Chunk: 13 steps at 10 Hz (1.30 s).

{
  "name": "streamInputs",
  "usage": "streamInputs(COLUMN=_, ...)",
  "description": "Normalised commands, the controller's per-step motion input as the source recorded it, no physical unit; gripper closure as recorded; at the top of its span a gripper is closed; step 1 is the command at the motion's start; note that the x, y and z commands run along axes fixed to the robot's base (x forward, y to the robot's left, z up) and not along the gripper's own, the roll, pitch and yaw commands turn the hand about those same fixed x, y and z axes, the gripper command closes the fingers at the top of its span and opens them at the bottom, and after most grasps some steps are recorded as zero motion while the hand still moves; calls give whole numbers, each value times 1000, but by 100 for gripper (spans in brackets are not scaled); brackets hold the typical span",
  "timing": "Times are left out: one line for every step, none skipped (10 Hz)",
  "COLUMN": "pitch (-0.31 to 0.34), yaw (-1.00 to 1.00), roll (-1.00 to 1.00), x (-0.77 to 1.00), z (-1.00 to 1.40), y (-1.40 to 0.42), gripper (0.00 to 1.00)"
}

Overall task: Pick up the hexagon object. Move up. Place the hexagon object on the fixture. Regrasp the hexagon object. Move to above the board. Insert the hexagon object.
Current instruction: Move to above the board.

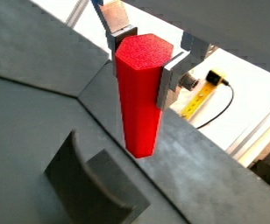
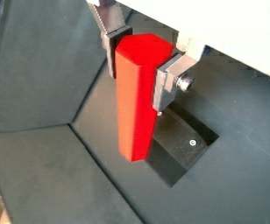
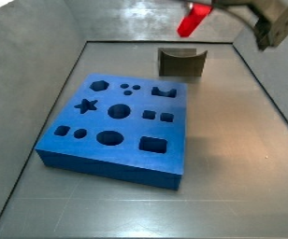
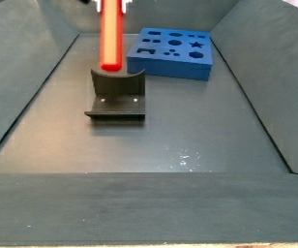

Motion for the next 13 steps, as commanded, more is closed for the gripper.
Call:
streamInputs(pitch=115, yaw=-45, roll=-33, x=-33, z=1000, y=-127, gripper=100)
streamInputs(pitch=123, yaw=-26, roll=-35, x=-33, z=1000, y=-124, gripper=100)
streamInputs(pitch=136, yaw=0, roll=-31, x=-32, z=1000, y=-117, gripper=100)
streamInputs(pitch=149, yaw=33, roll=-34, x=-27, z=1000, y=-110, gripper=100)
streamInputs(pitch=157, yaw=61, roll=-29, x=-17, z=1000, y=-105, gripper=100)
streamInputs(pitch=161, yaw=74, roll=-22, x=-14, z=1000, y=-103, gripper=100)
streamInputs(pitch=157, yaw=95, roll=-15, x=-1, z=1000, y=-99, gripper=100)
streamInputs(pitch=149, yaw=107, roll=-15, x=8, z=1000, y=-95, gripper=100)
streamInputs(pitch=140, yaw=117, roll=-15, x=19, z=1000, y=-90, gripper=100)
streamInputs(pitch=130, yaw=123, roll=-19, x=23, z=838, y=-72, gripper=100)
streamInputs(pitch=112, yaw=127, roll=-22, x=21, z=618, y=-50, gripper=100)
streamInputs(pitch=98, yaw=127, roll=-24, x=23, z=454, y=-36, gripper=100)
streamInputs(pitch=86, yaw=121, roll=-27, x=22, z=239, y=-30, gripper=100)
